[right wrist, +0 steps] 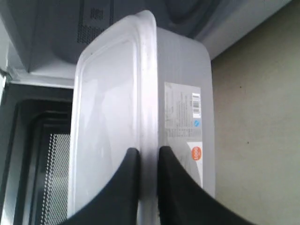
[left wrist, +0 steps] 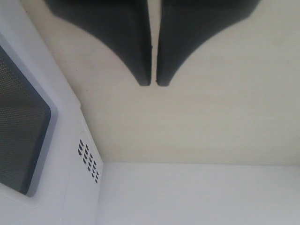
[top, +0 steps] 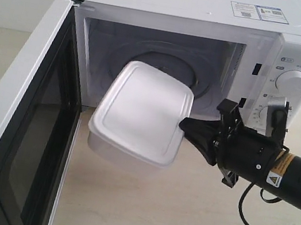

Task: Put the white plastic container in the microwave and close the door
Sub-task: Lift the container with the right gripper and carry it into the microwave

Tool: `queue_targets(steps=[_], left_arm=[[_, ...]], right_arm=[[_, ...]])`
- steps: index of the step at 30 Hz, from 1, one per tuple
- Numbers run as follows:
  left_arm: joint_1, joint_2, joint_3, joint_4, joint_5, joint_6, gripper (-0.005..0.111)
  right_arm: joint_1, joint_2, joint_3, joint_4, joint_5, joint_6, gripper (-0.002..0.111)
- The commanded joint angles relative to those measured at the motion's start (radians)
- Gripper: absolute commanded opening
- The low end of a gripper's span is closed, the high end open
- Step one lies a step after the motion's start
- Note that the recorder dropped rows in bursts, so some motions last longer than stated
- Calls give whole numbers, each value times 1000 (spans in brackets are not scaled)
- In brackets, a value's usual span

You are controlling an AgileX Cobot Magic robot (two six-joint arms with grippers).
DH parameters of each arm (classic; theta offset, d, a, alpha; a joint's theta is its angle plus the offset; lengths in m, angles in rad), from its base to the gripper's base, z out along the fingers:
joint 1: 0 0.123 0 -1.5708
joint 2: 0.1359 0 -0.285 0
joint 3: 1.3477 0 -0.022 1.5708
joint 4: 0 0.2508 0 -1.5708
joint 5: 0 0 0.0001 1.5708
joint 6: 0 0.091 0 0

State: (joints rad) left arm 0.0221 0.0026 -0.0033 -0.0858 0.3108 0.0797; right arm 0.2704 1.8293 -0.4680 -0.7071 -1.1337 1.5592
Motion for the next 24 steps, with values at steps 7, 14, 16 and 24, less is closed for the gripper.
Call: queue_targets(steps=[7, 14, 16, 24], left_arm=[[3, -3, 3, 0, -5, -6, 4], [3, -3, 3, 0, -5, -6, 4], [3, -3, 3, 0, -5, -6, 4], [3, -3, 3, 0, -5, -6, 4]], right_arm=[[203, -5, 3, 375, -6, -74, 0], [353, -5, 3, 587, 1, -123, 0], [369, -5, 3, 612, 1, -127, 0], [369, -103, 132, 692, -2, -171, 0]])
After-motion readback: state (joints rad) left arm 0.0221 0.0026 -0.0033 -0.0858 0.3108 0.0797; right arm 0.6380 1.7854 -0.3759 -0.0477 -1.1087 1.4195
